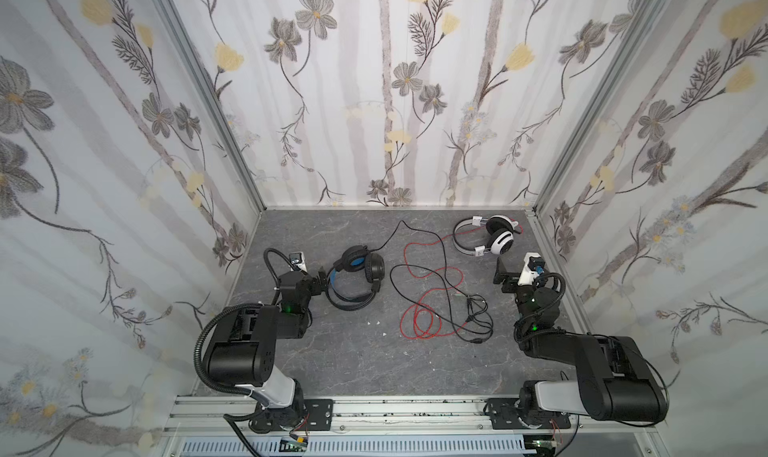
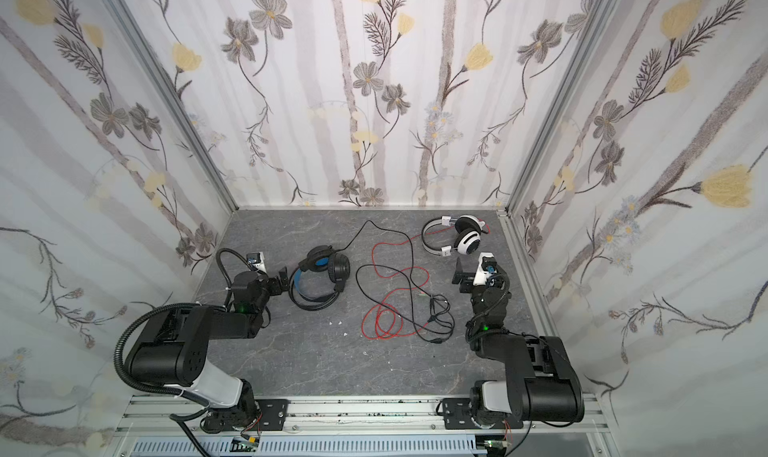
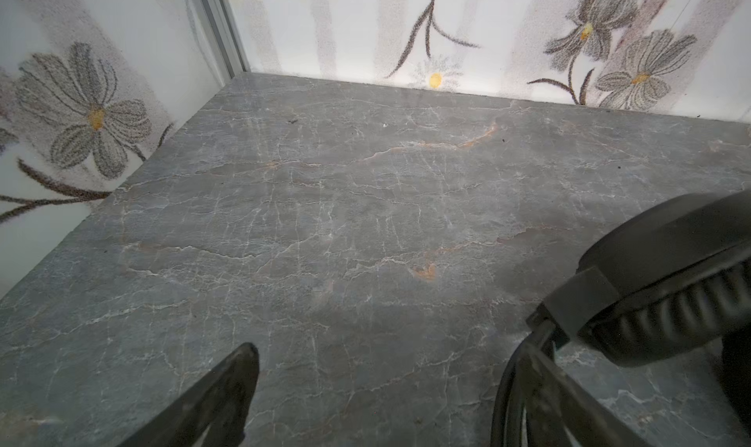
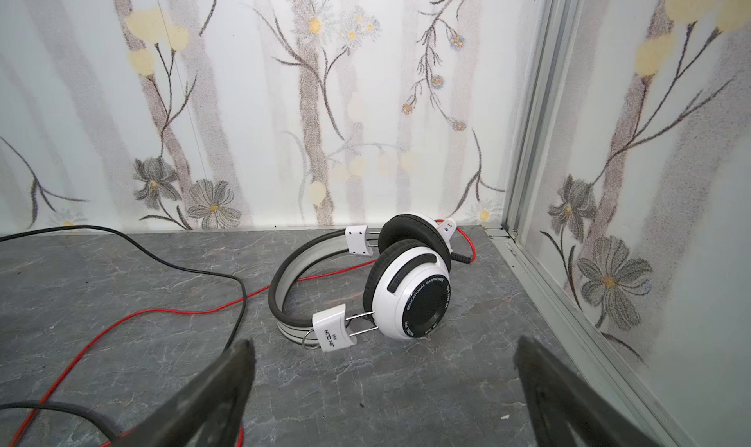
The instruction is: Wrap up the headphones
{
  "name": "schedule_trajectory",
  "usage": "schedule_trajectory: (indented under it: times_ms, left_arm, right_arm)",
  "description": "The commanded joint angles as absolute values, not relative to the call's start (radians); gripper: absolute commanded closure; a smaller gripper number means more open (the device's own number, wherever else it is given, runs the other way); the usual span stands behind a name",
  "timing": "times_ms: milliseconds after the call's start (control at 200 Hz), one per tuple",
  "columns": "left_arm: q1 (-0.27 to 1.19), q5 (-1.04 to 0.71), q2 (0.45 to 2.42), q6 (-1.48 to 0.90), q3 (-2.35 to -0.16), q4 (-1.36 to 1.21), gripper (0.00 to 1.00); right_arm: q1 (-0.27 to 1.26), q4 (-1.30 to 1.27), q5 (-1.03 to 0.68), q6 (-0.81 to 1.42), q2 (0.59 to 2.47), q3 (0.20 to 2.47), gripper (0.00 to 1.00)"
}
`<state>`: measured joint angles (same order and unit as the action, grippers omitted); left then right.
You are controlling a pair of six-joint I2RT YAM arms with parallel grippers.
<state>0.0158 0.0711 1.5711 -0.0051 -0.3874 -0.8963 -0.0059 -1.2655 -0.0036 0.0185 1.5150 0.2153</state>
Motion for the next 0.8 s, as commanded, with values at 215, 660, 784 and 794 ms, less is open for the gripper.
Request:
schedule_trajectory:
  times_ms: [215, 660, 784, 794]
  left_arm:
    - [0.015, 0.067, 1.571, -0.005, -0.391, -0.911, 0.00]
    - [0.015, 0.067, 1.572, -0.005, -0.391, -0.911, 0.00]
    - [0.015, 0.067, 1.571, -0.005, -0.391, -0.912, 0.00]
    - [0.015, 0.067, 1.572, -0.005, -0.391, -0.913, 0.00]
  right_arm:
    - [-0.002, -1.291, -0.014, 0.016, 1.519, 0.218, 0.00]
    - [0.003, -1.310, 0.015, 0.017, 1.511, 0.204, 0.00]
    - [0.004, -1.310, 0.016, 0.017, 1.511, 0.203, 0.00]
    - [0.005, -1.311, 0.015, 0.017, 1.511, 0.204, 0.00]
